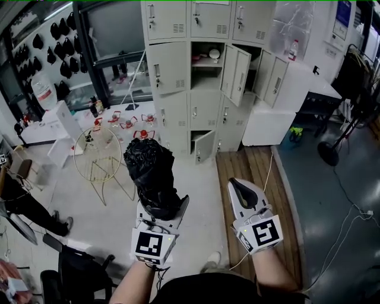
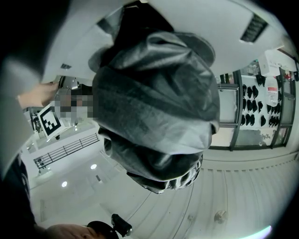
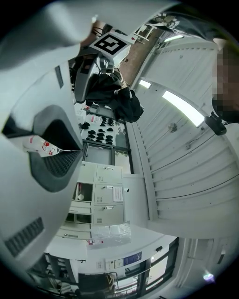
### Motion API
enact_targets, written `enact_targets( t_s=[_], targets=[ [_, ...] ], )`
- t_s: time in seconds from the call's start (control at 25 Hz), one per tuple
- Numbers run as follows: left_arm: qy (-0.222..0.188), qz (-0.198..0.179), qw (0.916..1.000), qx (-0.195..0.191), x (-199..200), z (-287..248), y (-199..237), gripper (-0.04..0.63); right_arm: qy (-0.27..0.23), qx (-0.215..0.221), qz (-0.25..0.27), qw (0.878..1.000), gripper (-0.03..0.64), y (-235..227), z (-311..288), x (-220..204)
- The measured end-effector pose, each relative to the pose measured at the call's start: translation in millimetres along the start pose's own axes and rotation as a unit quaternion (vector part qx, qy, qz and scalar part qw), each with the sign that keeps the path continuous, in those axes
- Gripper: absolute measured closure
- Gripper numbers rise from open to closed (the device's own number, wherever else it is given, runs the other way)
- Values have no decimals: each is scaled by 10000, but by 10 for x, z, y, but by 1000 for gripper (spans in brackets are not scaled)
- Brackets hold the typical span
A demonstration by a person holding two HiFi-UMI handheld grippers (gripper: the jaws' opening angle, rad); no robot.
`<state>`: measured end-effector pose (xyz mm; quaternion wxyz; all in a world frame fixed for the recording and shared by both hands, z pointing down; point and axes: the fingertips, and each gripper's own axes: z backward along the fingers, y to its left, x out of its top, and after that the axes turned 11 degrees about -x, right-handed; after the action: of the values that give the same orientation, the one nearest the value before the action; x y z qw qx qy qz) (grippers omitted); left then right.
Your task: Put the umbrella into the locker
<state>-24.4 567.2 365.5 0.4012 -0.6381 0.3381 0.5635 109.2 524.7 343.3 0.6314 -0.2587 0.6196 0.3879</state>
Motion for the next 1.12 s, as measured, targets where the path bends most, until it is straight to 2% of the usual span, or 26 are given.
enact_targets(
  t_s=[0.24,0.44,0.68,0.92,1.12],
  targets=[
    [149,-44,9999,7,32,-447,58,293,107,70,-88,9999,586,-332,-220,-78],
    [-63,-81,9999,45,130,-780,19,293,65,211,-137,9997,586,-566,-327,-88],
    [113,-184,9997,122,134,-1170,-28,293,97,260,-63,9996,586,-930,-432,-219],
    [-3,-133,9996,237,168,-1571,-106,293,38,291,5,9996,586,-1337,-557,-349],
    [61,-215,9994,256,168,-1782,-193,293,70,306,-77,9995,586,-1599,-661,-424]
  ],
)
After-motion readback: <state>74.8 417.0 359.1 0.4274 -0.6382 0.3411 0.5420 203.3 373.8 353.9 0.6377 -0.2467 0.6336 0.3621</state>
